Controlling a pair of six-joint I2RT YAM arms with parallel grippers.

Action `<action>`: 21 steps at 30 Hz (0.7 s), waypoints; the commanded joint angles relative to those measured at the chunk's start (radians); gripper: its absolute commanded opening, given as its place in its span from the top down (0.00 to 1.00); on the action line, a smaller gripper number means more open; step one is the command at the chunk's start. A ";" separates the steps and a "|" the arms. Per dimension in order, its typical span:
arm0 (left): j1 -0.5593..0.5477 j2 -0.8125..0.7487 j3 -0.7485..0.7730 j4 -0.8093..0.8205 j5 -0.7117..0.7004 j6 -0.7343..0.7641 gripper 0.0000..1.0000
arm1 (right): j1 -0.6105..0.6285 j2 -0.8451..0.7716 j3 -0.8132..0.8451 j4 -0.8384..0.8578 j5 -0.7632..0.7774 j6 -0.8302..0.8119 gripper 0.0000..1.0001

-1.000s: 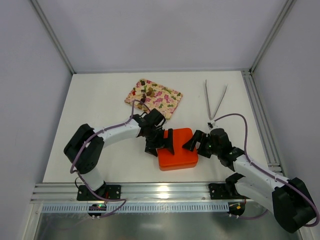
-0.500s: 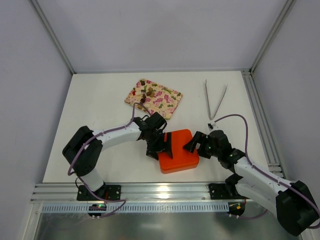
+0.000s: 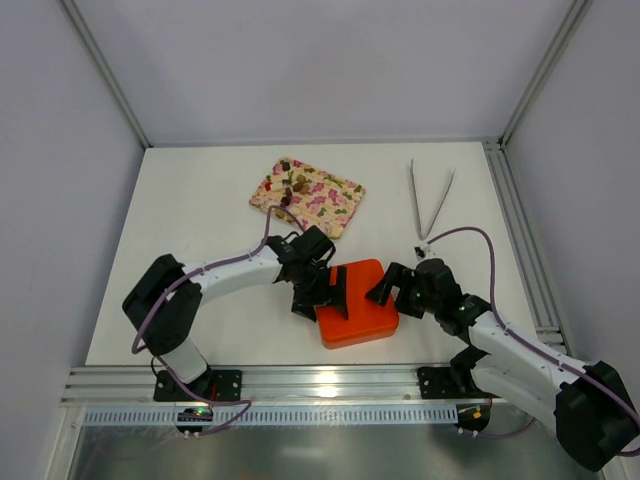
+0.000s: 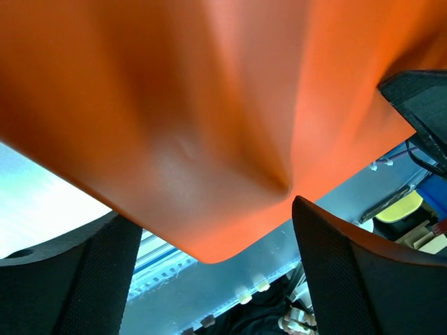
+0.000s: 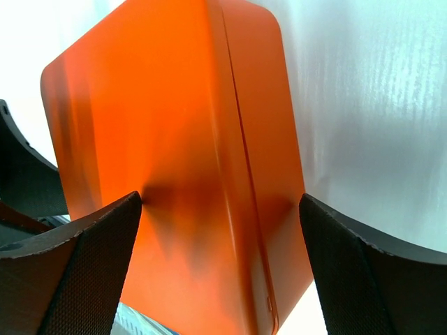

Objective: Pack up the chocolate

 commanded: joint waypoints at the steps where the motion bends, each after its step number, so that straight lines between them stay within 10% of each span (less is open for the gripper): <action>1: -0.002 -0.052 0.021 0.002 -0.017 0.039 0.14 | 0.006 -0.018 0.057 -0.067 0.051 -0.009 0.05; 21: 0.091 -0.076 0.294 -0.346 -0.243 0.315 0.01 | -0.209 -0.294 0.063 -0.390 -0.047 -0.063 0.00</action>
